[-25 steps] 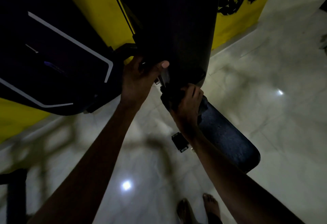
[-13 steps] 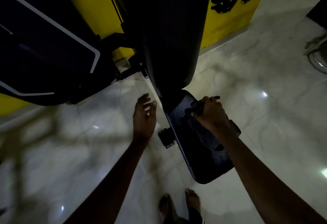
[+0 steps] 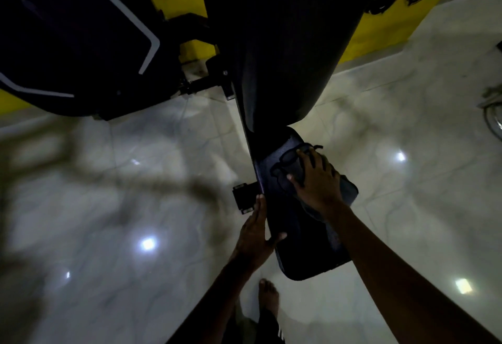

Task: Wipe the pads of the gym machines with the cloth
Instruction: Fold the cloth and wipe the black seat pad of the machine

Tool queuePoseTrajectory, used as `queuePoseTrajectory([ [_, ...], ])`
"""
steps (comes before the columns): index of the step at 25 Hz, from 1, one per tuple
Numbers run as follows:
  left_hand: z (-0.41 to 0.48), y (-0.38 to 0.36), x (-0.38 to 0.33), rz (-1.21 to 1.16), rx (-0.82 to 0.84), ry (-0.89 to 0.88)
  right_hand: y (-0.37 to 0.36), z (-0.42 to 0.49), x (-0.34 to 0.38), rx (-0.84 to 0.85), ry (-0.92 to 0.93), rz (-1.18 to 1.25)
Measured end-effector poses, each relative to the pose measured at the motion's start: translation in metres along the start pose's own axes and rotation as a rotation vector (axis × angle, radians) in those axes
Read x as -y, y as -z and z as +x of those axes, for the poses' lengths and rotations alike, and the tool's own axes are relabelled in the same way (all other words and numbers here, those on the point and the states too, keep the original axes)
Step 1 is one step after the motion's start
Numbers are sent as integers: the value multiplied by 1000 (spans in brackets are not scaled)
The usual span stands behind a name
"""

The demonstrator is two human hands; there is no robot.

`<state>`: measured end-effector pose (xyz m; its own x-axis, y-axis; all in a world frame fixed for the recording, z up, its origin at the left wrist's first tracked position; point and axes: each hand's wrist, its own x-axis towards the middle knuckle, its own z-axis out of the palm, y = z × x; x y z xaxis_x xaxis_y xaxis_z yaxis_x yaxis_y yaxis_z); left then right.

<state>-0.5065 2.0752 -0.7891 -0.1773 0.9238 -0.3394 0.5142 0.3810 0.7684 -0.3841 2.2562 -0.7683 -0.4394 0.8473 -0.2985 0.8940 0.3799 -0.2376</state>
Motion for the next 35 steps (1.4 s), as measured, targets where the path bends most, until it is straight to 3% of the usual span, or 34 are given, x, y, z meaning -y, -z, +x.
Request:
queuePoseTrajectory([
  [3, -3, -4, 1, -18, -27, -24, 1, 1, 5, -19, 38, 0],
  [7, 0, -9, 13, 23, -46, -76, -3, -25, -12, 62, 304, -91],
  [13, 1, -18, 25, 58, -78, -109, 1, 24, 23, -18, 99, -65],
  [19, -7, -26, 28, -40, -162, -128, -9, 1, 1, -58, 275, -109],
  [26, -27, -63, 21, -60, -397, -93, -8, 50, 50, -155, 271, -150],
  [32, -30, -67, 17, -5, -469, -119, 4, 35, 39, 61, 686, -284],
  [35, -27, -67, 14, -27, -460, -88, 6, 42, 60, 47, 690, -307],
])
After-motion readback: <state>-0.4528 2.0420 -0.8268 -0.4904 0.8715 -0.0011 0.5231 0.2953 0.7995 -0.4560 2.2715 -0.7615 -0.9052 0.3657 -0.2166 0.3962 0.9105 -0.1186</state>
